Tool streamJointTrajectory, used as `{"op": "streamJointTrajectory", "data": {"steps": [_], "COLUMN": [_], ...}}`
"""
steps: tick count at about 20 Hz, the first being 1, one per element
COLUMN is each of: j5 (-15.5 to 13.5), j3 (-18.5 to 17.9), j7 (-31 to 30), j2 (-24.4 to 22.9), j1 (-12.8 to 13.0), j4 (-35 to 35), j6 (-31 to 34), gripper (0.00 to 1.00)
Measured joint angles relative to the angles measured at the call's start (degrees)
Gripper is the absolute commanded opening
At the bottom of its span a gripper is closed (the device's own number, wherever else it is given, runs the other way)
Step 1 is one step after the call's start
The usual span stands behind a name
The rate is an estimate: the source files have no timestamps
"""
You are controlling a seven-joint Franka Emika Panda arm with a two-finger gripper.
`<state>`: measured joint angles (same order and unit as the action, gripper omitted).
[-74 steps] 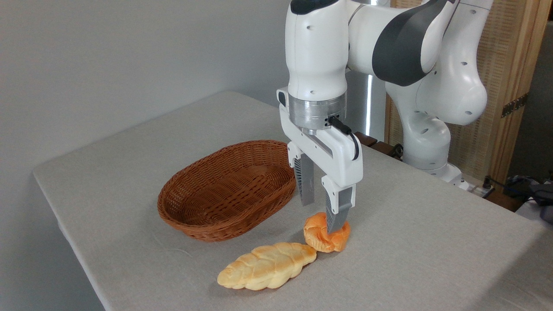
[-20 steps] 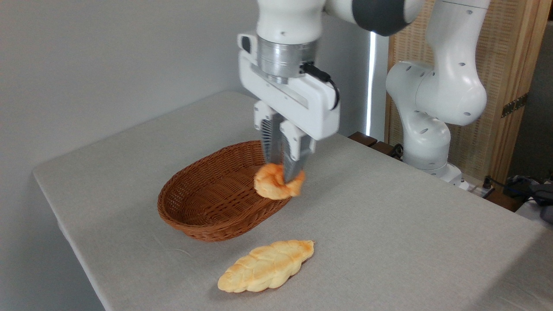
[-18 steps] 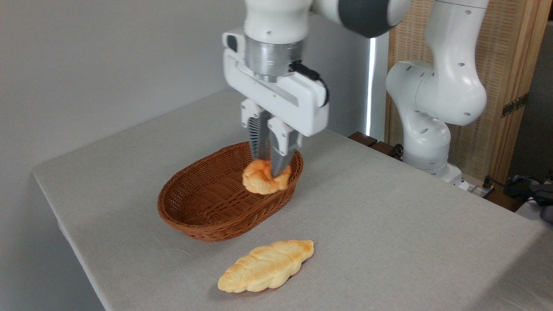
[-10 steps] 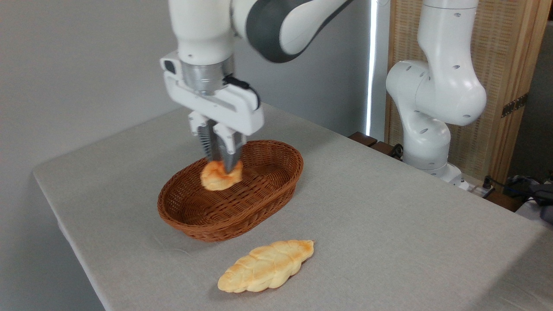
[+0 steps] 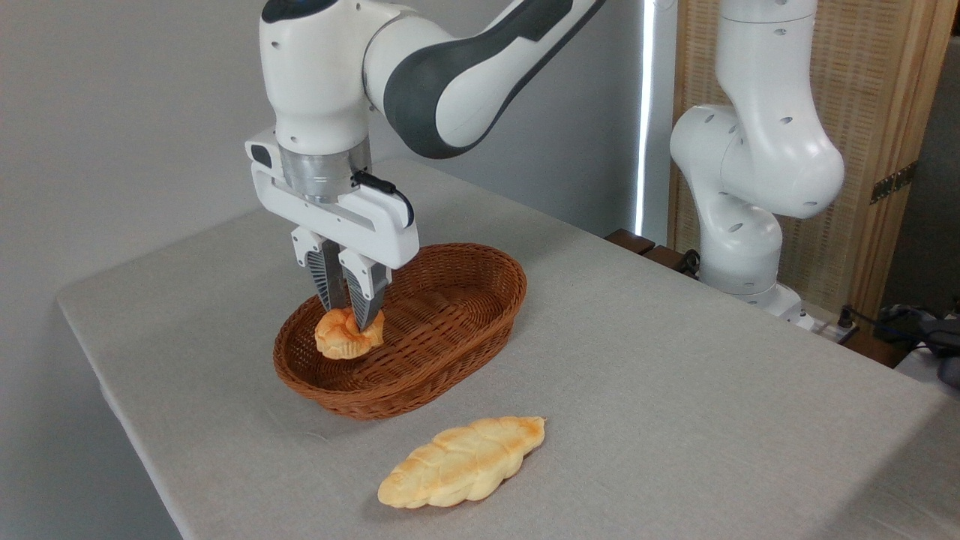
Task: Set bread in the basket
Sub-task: 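Lower the bun into the basket and open the gripper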
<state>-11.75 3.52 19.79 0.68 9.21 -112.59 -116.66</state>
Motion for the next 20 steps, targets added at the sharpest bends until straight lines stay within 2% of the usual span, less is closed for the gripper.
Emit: {"op": "streamJointTrajectory", "data": {"steps": [3,5,17,20], "j5": [1.72,2.44,3.17,7.61], "j3": [0.02,0.14,0.46,0.46], "j7": [0.05,0.05,0.04,0.25], "j2": [0.32,0.32,-0.03,-0.09], "j1": [0.07,0.1,0.1,0.1], "j4": [0.0,0.02,1.36,4.2], "j6": [0.0,0.0,0.02,3.89], "gripper": [0.86,1.0,1.0,1.0]}}
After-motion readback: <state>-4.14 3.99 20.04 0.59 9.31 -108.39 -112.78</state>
